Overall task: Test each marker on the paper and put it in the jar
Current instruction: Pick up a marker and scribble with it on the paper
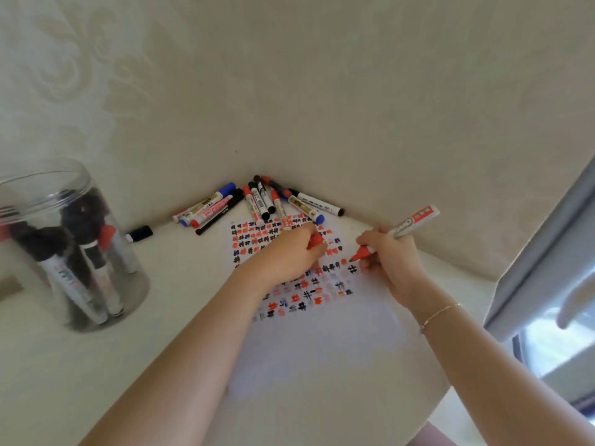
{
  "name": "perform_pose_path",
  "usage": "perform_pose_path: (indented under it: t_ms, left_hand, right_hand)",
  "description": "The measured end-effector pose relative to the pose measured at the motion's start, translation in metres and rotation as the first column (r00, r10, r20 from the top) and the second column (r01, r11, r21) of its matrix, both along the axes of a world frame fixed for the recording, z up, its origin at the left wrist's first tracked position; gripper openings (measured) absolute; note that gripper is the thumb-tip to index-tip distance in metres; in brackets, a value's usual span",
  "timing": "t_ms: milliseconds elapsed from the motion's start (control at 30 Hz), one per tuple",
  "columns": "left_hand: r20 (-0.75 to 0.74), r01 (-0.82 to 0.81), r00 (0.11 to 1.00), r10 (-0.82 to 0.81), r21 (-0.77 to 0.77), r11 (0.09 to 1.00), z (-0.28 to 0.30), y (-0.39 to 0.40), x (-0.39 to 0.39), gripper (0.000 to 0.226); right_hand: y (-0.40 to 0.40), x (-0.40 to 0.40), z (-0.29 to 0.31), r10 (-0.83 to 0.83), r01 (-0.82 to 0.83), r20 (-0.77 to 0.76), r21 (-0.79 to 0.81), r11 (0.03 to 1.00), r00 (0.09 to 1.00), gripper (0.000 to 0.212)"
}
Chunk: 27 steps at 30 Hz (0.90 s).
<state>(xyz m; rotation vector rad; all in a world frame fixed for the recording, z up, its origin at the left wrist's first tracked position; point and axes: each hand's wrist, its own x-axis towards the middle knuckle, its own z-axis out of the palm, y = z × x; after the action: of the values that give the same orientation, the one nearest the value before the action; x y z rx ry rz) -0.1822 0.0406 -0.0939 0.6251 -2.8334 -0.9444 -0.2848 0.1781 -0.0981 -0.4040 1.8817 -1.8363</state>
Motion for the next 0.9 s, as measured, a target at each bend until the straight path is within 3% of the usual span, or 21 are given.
perform_pose_path:
  t_ms: [133, 333, 600, 900]
  left_hand:
    - [0.132, 0.041, 0.99, -0.039, -0.017, 0.999, -0.003, 0.003, -0.008, 0.03]
    - [0.196, 0.025, 0.981, -0.008, -0.083, 0.996, -0.004, 0.005, -0.01, 0.062]
    - [0.168, 0.02, 0.986, -0.001, -0.113, 0.993, -0.01, 0.007, -0.012, 0.068]
    - [0.152, 0.016, 0.988, -0.001, -0.1, 0.995, -0.01, 0.008, -0.011, 0.066]
  right_hand:
    - [0.005, 0.006, -0.008, -0.019, 0.034, -0.143, 0.099, 0.995, 0.99, 0.032]
    - [0.005, 0.01, -0.016, -0.113, 0.161, -0.301, 0.142, 0.977, 0.947, 0.036]
    - [0.003, 0.009, -0.019, -0.058, 0.142, -0.347, 0.222, 0.965, 0.936, 0.034]
    - [0.005, 0.01, -0.018, -0.024, 0.102, -0.35, 0.207, 0.973, 0.936, 0.035]
